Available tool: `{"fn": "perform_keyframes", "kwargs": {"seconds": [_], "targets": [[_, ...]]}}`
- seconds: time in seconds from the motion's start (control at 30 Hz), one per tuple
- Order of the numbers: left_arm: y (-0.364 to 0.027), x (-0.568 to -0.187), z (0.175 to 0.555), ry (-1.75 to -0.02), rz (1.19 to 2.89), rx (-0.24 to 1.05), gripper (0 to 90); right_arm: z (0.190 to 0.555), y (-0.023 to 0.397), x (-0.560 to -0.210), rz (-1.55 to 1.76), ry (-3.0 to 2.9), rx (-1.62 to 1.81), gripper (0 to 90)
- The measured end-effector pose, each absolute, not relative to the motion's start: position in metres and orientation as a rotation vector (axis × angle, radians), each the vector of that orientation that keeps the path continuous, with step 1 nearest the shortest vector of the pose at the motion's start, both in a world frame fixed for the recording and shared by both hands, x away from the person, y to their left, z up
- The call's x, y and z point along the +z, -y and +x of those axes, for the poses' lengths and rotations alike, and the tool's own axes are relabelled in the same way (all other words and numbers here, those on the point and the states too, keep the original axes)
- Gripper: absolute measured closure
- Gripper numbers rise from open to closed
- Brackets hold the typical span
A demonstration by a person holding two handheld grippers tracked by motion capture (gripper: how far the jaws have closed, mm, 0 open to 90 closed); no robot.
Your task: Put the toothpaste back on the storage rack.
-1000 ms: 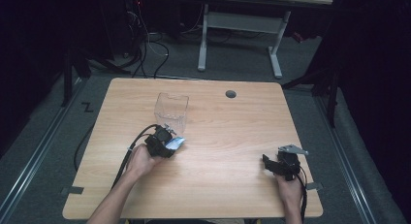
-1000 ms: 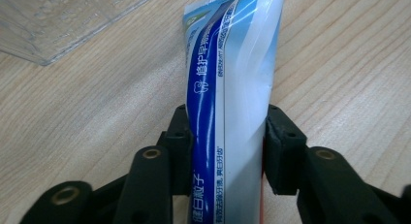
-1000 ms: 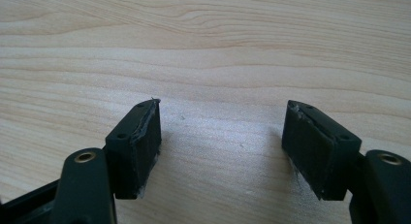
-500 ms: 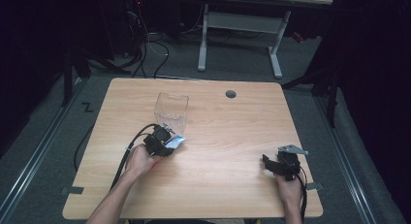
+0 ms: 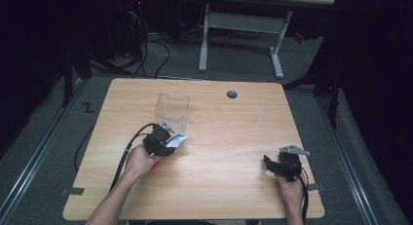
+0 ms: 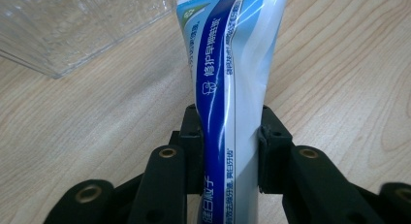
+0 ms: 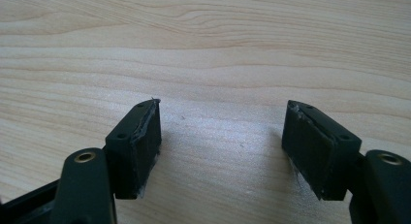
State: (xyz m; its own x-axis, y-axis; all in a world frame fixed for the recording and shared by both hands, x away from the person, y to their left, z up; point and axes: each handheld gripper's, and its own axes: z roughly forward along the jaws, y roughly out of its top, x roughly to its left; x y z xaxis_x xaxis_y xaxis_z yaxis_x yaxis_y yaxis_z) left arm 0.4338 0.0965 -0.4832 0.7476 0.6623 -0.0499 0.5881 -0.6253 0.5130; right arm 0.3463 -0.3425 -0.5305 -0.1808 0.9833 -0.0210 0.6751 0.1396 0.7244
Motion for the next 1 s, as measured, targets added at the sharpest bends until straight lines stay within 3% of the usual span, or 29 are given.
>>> {"fn": "perform_keyframes", "kwargs": {"seconds": [1.0], "targets": [[-0.135,-0.442,0.423,-0.984,2.245,0.239,69.7,0.346,0.342,-0.531,1.585,-1.920,0.804,30.5]]}}
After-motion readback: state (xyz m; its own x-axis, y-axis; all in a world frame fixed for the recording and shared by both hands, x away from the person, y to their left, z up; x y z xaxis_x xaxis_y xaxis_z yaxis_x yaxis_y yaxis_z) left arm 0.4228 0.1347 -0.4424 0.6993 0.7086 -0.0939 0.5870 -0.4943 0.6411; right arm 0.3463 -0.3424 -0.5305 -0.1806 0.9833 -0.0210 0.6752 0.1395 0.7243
